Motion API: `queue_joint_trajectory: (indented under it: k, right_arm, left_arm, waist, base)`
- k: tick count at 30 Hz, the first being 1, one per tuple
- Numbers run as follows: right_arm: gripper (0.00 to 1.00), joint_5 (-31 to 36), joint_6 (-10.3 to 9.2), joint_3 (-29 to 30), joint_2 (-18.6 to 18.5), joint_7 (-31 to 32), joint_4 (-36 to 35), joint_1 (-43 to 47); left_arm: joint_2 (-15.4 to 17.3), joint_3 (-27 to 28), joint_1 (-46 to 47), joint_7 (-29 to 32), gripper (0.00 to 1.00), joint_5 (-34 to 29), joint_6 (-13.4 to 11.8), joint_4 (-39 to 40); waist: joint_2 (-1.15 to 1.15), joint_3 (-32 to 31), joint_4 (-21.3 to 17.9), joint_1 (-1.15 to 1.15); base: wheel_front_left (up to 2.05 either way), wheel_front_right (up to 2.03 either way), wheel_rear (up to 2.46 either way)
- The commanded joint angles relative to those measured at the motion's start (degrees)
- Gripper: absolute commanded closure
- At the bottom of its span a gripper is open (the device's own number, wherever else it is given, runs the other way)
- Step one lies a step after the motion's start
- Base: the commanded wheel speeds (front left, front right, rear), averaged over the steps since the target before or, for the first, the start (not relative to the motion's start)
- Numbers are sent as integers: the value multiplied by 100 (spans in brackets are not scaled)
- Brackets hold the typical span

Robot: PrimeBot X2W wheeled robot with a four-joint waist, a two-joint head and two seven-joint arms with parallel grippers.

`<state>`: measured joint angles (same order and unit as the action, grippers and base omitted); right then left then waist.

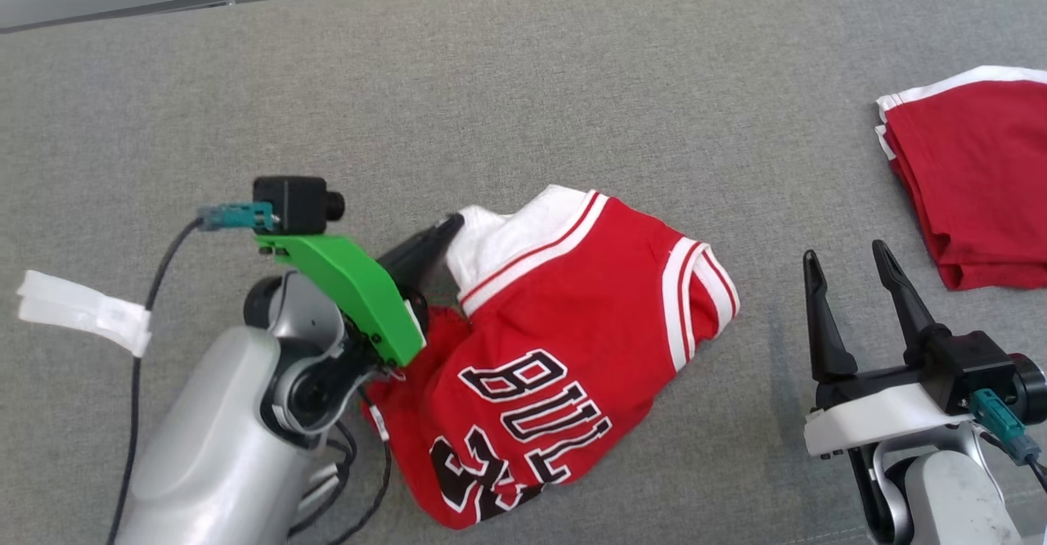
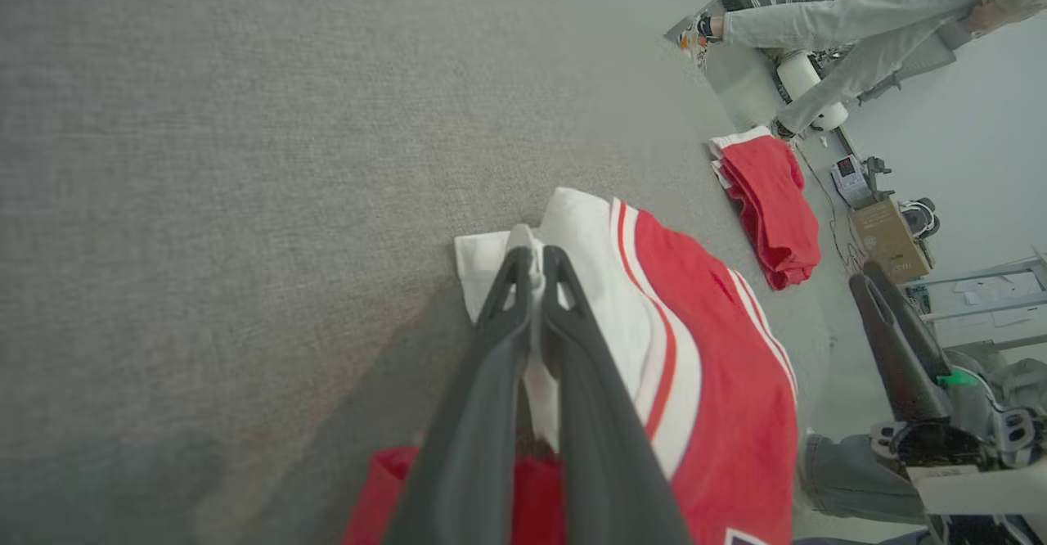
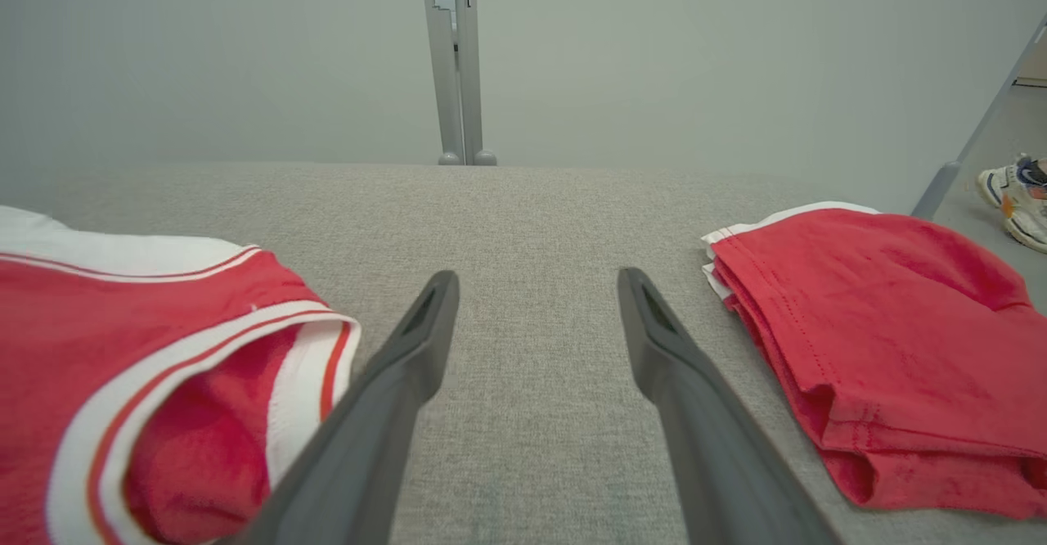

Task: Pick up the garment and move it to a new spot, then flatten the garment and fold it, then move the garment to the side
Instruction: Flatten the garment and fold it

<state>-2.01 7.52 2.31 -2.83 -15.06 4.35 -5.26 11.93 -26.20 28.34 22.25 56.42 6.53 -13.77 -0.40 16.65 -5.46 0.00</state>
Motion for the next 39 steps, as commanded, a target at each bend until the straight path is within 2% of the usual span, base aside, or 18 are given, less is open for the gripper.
queue_joint_trajectory:
  k: [1,10,18,22,24,27,33,39]
  right_arm:
    - [0,-35,-6,3,-15,-15,18,-44]
    - [0,-58,-6,-69,-15,-15,94,-76]
    - [0,-105,-6,-83,-15,-15,174,58]
    - [0,-116,-6,-52,-14,-15,158,109]
    - [0,-126,-6,-29,-14,-15,136,86]
    - [0,-171,-6,6,-15,-15,129,49]
    - [0,-238,-6,-2,-15,-15,173,114]
    - [0,-257,-6,17,-14,-15,184,36]
  left_arm:
    - [43,53,174,-51,100,-63,-25,10]
    - [159,603,1572,-545,100,-424,-345,-222]
    - [267,742,2974,-1222,100,-1084,-481,-762]
    - [150,634,3577,-1720,100,-1569,-611,-820]
    - [-9,514,3718,-1873,100,-1682,-642,-795]
    - [-237,174,3534,-2019,100,-1894,-579,-699]
    - [-664,-820,2298,-2089,100,-2024,-407,-457]
    - [-829,-1760,1243,-2037,100,-2028,-379,-225]
  waist:
    - [40,-25,25,0]
    - [40,-215,-76,0]
    - [40,-500,-366,0]
    - [40,-542,-427,0]
    - [40,-511,-436,0]
    - [40,-495,-454,0]
    - [40,-429,-495,0]
    - [40,-239,-553,0]
  base:
    - [0,0,0]
    - [0,0,0]
    - [0,0,0]
    - [0,0,0]
    - [0,0,0]
    - [0,0,0]
    - [0,0,0]
    - [0,0,0]
